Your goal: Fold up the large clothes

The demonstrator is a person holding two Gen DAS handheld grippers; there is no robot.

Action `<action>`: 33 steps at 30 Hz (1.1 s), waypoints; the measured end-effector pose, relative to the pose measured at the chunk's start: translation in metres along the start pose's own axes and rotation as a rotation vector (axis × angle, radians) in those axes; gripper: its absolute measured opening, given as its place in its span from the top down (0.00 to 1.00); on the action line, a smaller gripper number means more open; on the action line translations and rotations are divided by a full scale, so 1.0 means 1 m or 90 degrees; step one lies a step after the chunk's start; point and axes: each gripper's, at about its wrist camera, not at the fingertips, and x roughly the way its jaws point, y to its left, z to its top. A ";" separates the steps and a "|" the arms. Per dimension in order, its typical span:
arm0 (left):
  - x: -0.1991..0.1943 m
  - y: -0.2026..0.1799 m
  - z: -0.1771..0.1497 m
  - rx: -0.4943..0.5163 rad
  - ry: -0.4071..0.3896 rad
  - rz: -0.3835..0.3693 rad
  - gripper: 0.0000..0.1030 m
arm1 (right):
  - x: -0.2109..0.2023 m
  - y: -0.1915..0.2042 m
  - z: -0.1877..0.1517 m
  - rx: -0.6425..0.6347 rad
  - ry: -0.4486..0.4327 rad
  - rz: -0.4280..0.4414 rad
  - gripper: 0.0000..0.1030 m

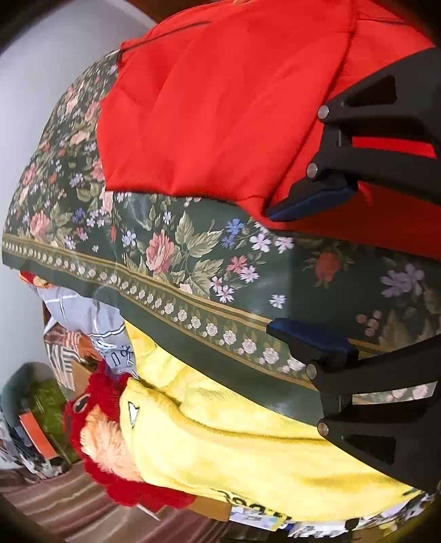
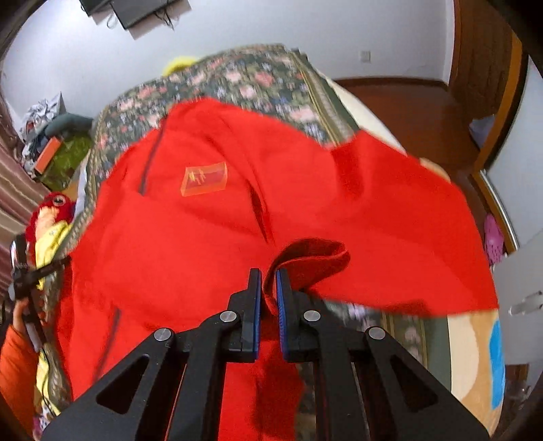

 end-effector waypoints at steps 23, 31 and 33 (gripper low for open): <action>-0.144 -0.058 -0.017 0.115 -0.148 -0.103 0.40 | -0.052 -0.023 -0.017 0.028 0.009 -0.002 0.57; -0.187 -0.114 -0.018 0.158 -0.208 -0.164 0.33 | -0.098 -0.051 -0.003 0.090 -0.122 -0.011 0.37; -0.194 -0.130 -0.020 0.170 -0.222 -0.178 0.31 | -0.094 -0.061 -0.002 0.107 -0.123 -0.034 0.36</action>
